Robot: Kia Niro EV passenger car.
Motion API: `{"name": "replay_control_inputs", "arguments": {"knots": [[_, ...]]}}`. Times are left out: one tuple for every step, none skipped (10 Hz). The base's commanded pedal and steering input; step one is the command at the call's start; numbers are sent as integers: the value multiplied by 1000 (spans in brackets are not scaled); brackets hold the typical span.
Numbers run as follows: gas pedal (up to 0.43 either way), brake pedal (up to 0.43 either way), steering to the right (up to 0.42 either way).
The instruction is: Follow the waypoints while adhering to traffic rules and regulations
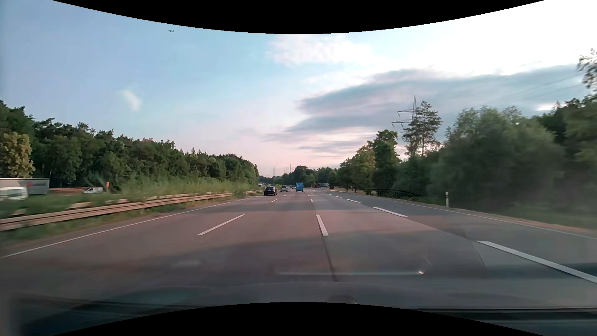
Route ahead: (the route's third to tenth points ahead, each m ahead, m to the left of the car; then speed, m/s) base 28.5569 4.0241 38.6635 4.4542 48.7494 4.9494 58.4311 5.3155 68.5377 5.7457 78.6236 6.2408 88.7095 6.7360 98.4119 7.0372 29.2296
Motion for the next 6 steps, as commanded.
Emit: {"name": "replay_control_inputs", "arguments": {"knots": [[118, 0, -5], [118, 0, -5], [118, 0, -6], [118, 0, -6], [118, 0, -6], [118, 0, -6]]}}
